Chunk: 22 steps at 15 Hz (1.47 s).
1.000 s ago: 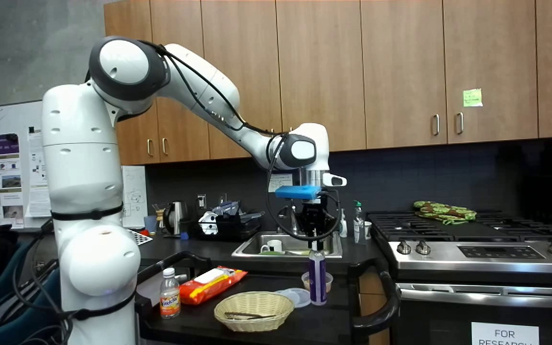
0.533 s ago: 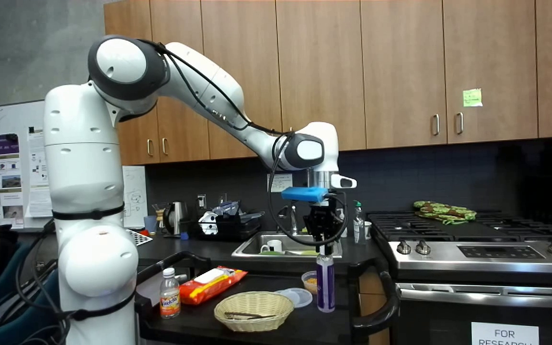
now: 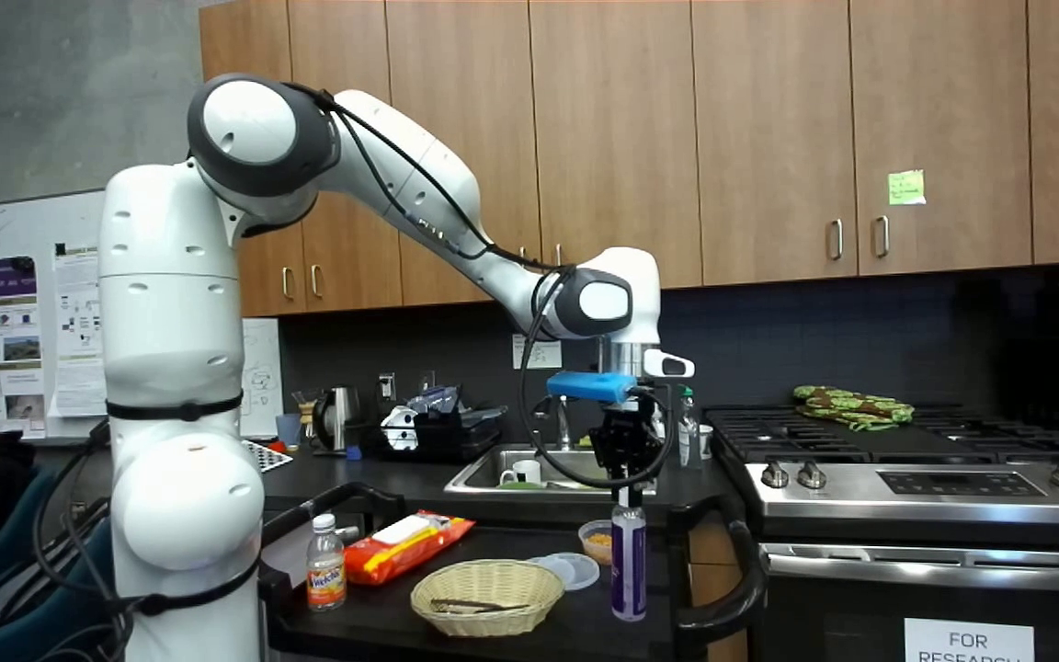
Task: Move the bottle to the right
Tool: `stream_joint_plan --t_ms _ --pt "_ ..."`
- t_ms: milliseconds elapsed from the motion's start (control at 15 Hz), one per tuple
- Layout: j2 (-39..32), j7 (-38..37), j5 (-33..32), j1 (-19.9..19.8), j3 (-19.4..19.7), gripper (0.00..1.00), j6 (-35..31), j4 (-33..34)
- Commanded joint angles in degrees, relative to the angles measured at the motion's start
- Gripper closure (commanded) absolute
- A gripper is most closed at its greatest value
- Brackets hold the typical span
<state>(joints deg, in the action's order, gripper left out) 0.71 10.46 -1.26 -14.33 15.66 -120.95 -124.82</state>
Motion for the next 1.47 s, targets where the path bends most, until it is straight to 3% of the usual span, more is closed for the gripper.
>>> stream_joint_plan --t_ms 0,1400 --pt "-1.70 -1.00 0.55 -0.61 0.11 0.92 0.32 1.94" --pt "-4.64 0.72 4.98 -2.84 0.99 0.92 -0.42 1.43"
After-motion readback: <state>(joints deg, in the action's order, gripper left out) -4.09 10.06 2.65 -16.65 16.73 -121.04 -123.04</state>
